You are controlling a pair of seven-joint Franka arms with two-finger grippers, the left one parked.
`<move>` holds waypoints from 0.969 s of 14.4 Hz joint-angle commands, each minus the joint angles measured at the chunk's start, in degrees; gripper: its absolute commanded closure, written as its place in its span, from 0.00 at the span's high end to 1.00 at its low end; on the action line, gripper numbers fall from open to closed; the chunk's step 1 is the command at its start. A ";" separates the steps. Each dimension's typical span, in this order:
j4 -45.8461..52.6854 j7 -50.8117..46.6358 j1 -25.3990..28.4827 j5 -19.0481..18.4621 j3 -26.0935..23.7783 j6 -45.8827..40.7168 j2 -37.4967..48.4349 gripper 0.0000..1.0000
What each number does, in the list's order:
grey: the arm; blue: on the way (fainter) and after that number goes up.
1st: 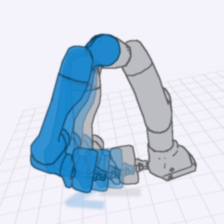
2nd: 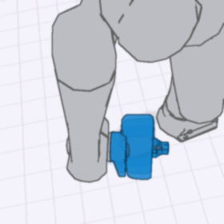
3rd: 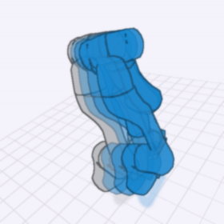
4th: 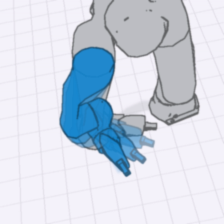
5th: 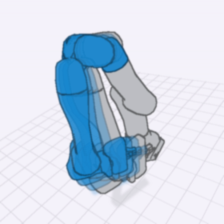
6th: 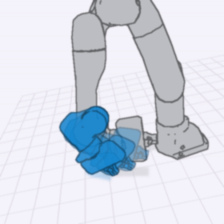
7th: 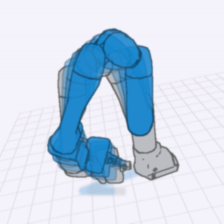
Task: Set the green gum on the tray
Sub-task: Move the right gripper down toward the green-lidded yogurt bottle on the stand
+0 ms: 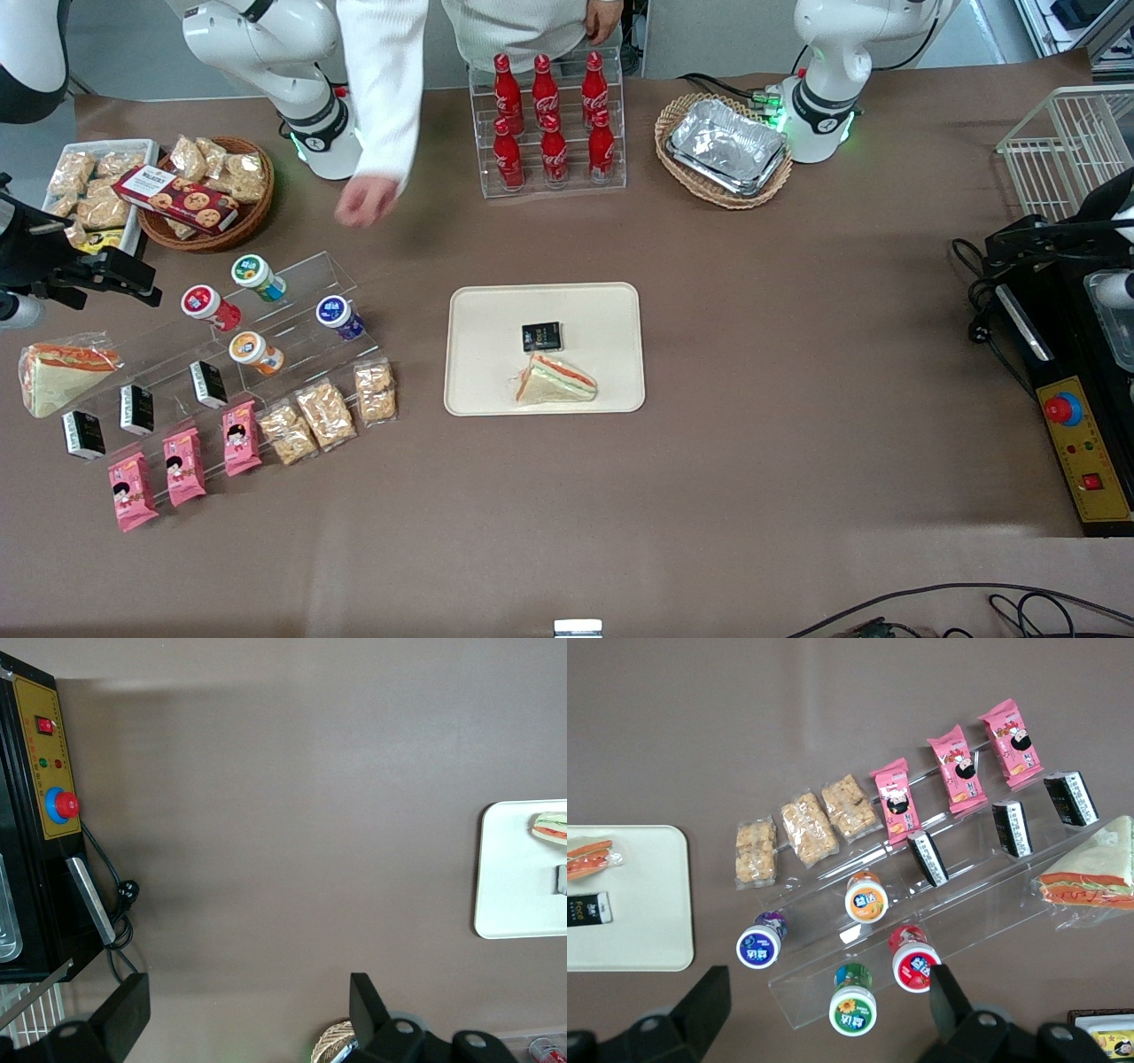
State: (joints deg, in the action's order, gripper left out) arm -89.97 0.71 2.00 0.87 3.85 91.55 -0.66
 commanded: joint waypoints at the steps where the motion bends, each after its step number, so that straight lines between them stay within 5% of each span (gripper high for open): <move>1: 0.76 2.00 -0.33 1.32 0.28 0.21 -0.22 1.00; 7: -1.60 6.23 0.46 0.71 1.07 -3.57 2.50 1.00; 14: -24.87 6.59 0.37 0.71 1.07 7.22 19.63 1.00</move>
State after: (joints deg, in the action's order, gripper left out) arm -101.80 6.33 2.08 0.87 4.48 92.64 9.41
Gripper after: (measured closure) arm 0.000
